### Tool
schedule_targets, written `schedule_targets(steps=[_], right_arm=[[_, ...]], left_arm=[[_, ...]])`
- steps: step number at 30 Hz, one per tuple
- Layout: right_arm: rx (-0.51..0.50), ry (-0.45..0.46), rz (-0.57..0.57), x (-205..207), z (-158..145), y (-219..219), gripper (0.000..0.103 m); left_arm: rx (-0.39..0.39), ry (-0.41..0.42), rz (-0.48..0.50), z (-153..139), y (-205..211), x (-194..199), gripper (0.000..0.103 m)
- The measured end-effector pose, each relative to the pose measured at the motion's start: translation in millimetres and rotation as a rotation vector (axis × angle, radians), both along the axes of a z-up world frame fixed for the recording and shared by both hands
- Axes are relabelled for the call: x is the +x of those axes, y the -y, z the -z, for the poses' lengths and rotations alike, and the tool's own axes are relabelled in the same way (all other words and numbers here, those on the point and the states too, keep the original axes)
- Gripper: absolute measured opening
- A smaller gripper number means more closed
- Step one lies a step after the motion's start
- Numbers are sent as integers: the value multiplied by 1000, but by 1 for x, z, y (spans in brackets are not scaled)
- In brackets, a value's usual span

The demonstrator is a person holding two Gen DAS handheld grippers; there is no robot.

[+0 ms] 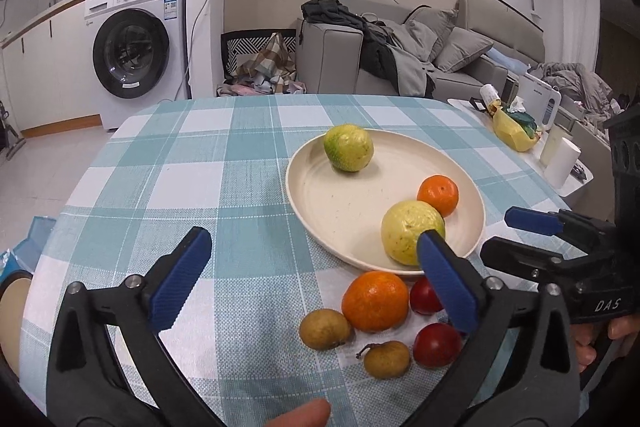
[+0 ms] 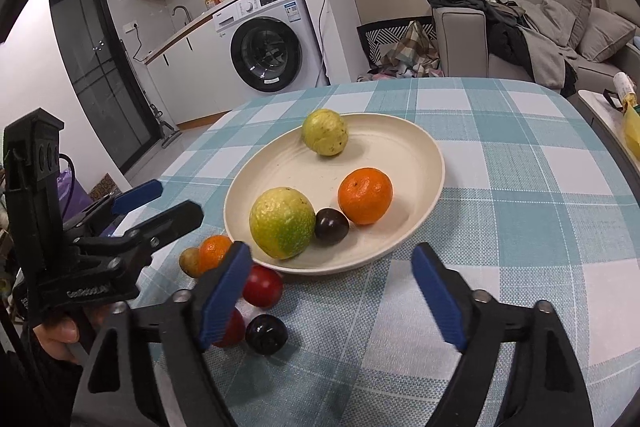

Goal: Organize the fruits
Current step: 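Open the right tool to release the dark plum on the plate, then move the right tool to the dark plum on the cloth while the left tool approaches a red tomato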

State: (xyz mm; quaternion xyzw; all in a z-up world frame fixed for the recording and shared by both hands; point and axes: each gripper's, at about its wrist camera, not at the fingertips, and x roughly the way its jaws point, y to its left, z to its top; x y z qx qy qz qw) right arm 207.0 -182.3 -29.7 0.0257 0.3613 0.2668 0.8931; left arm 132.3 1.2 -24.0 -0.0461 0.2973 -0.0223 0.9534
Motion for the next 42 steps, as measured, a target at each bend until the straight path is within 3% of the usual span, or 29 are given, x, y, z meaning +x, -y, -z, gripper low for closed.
schedule_targets(steps=[5,24,39,42], right_arm=[[16,-1,-11,-2,-2,2,102],[13,12,-36,-22,0,3,103],[-7,44,-46,-32,-3,4,103],[-25,48,-55,-35,-3,0,103]], left_arm=[[-12,-8,-19,0,-2,-5,102],[24,14,-28,-1,5,-42,102],[70,79,-10,-12,19,-62,102],[71,12,19,-8,20,-59,102]])
